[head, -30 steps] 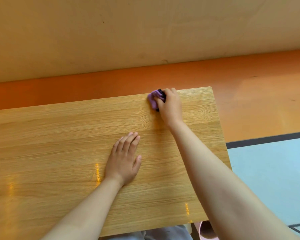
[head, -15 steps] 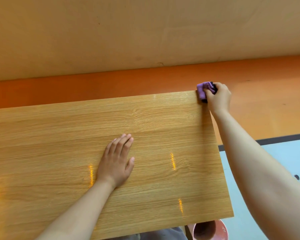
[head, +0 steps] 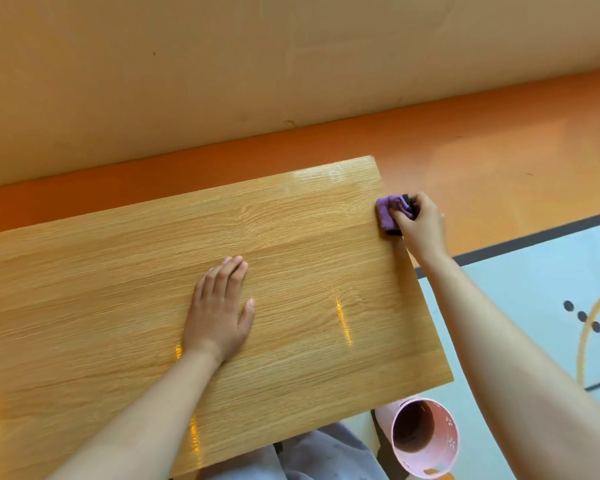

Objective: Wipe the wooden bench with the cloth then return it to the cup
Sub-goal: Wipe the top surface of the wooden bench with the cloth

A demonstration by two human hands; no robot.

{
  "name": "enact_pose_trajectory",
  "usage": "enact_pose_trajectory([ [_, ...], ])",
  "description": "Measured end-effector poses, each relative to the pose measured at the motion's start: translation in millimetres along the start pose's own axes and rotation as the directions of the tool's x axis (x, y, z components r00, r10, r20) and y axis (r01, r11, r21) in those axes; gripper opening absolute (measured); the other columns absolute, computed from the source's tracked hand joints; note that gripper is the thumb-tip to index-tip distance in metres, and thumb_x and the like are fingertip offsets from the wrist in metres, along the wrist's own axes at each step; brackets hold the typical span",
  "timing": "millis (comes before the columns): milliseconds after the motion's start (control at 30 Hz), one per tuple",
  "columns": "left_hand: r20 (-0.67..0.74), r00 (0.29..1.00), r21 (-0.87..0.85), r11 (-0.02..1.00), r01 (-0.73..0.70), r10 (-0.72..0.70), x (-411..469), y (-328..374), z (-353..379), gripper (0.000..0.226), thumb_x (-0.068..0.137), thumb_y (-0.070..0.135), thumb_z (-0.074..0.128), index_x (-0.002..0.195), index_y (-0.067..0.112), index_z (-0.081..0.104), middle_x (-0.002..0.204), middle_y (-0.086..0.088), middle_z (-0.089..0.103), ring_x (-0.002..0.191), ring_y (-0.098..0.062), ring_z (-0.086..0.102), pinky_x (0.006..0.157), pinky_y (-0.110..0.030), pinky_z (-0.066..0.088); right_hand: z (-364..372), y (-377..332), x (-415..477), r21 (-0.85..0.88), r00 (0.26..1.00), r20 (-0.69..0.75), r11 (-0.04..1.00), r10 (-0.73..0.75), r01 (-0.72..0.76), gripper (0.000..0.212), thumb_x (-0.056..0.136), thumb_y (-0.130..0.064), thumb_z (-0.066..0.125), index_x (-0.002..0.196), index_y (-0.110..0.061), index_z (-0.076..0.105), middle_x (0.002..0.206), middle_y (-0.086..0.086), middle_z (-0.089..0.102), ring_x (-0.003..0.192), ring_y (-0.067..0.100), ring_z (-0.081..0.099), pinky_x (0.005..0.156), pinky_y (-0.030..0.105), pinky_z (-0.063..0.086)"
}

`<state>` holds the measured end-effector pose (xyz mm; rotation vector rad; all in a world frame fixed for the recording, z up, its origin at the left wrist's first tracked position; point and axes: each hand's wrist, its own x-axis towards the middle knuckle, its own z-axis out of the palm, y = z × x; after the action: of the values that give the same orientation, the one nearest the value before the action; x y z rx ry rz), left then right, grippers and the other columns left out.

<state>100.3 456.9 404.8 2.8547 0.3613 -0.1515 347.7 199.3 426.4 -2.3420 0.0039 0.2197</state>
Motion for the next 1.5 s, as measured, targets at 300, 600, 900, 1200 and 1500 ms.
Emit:
enact_pose_trajectory([
  [300, -0.015, 1.0, -0.036, 0.999, -0.01, 0.01, -3.3, 2.8, -0.5, 0.059, 0.09, 0.037, 0.04, 0.142, 0.011, 0.037, 0.148, -0.007, 0.036, 0.14, -0.025, 0.026, 0.116, -0.043, 0.019, -39.7, 54.5, -133.2, 0.038, 0.987, -0.061, 0.989, 0.146, -0.144, 0.015, 0.088, -0.022, 0.063, 0.081, -0.014, 0.053, 0.074, -0.002, 0.057, 0.07, 0.017, 0.05, 0.058, 0.017, 0.036],
  [600, -0.023, 0.999, -0.068, 0.997, -0.03, 0.028, -7.6, 3.8, -2.2, 0.057, 0.092, 0.028, 0.05, 0.143, 0.008, 0.035, 0.151, -0.009, 0.034, 0.141, -0.027, 0.025, 0.116, -0.046, 0.019, -61.3, 88.9, -237.2, 0.037, 0.938, -0.19, 0.956, 0.291, -0.29, 0.015, 0.089, -0.016, 0.062, 0.082, -0.007, 0.053, 0.074, 0.003, 0.057, 0.069, 0.02, 0.05, 0.057, 0.025, 0.038],
  [900, 0.015, 0.996, -0.144, 0.986, -0.085, 0.088, -5.4, -4.3, -9.0, 0.056, 0.094, 0.028, 0.05, 0.144, 0.006, 0.036, 0.152, -0.01, 0.032, 0.142, -0.028, 0.023, 0.117, -0.045, 0.017, -16.7, 55.6, -279.0, -0.01, 0.926, -0.227, 0.951, 0.3, -0.31, 0.014, 0.088, -0.021, 0.061, 0.08, -0.012, 0.053, 0.083, 0.006, 0.06, 0.076, 0.023, 0.055, 0.062, 0.029, 0.037],
  [1200, -0.02, 0.995, -0.237, 0.967, -0.097, 0.095, -96.7, -65.5, -42.3, 0.048, 0.093, 0.017, 0.055, 0.139, 0.008, 0.045, 0.142, -0.006, 0.046, 0.134, -0.024, 0.037, 0.113, -0.042, 0.029, 88.4, -29.0, -334.9, -0.072, 0.996, 0.085, 0.997, 0.034, -0.028, 0.016, 0.086, -0.021, 0.065, 0.08, -0.011, 0.053, 0.081, 0.001, 0.054, 0.078, 0.017, 0.05, 0.064, 0.026, 0.037],
  [1500, -0.095, 0.955, -0.223, 0.941, 0.256, -0.282, -189.6, -110.2, -16.4, 0.049, 0.085, 0.012, 0.062, 0.132, 0.006, 0.049, 0.14, -0.011, 0.046, 0.131, -0.03, 0.038, 0.108, -0.048, 0.029, 143.1, -85.2, -283.7, -0.047, 0.958, 0.186, 0.972, -0.217, 0.229, 0.012, 0.085, -0.018, 0.063, 0.094, -0.01, 0.061, 0.095, 0.004, 0.058, 0.09, 0.02, 0.052, 0.074, 0.028, 0.038],
])
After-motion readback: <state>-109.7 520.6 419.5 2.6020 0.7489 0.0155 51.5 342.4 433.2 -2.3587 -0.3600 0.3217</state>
